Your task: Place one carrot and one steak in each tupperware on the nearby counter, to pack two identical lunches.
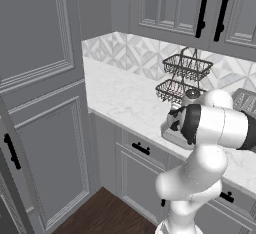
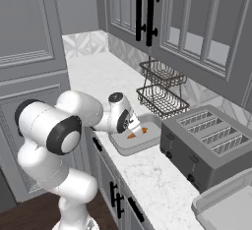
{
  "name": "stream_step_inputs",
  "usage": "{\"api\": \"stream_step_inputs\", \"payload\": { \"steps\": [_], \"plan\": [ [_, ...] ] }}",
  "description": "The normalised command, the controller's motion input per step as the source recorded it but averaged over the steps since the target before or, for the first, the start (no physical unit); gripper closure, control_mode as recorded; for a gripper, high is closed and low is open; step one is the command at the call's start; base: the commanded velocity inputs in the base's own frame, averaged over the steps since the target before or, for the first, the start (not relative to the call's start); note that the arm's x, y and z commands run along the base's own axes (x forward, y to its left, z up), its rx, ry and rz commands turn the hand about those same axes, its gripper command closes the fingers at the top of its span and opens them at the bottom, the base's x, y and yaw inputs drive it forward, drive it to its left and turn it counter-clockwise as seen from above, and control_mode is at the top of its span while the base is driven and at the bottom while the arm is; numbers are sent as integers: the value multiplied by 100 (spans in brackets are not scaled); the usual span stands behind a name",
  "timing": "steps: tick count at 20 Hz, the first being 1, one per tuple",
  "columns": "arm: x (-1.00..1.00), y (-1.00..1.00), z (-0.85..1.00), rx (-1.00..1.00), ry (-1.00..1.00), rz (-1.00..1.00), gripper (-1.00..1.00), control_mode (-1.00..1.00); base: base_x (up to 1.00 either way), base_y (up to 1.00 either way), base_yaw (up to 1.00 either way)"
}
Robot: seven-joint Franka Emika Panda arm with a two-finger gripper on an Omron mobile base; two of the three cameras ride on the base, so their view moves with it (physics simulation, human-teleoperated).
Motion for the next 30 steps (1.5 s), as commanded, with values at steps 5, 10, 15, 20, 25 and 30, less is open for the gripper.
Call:
{"api": "stream_step_inputs", "payload": {
  "steps": [5, 10, 15, 20, 25, 30],
  "plan": [
    [-70, 23, 100, -11, -15, 12, -100, -100, 0, 0, 0],
    [-90, 38, 99, -20, -23, 20, -100, -100, 0, 0, 0],
    [-95, 37, 85, -18, -18, 25, -100, -100, 0, 0, 0],
    [-88, 34, 98, -6, -5, 25, -100, -100, 0, 0, 0],
    [-89, 55, 70, -1, 5, 26, -100, -100, 0, 0, 0],
    [-86, 64, 7, -3, 2, 17, -100, -100, 0, 0, 0]
  ]
}}
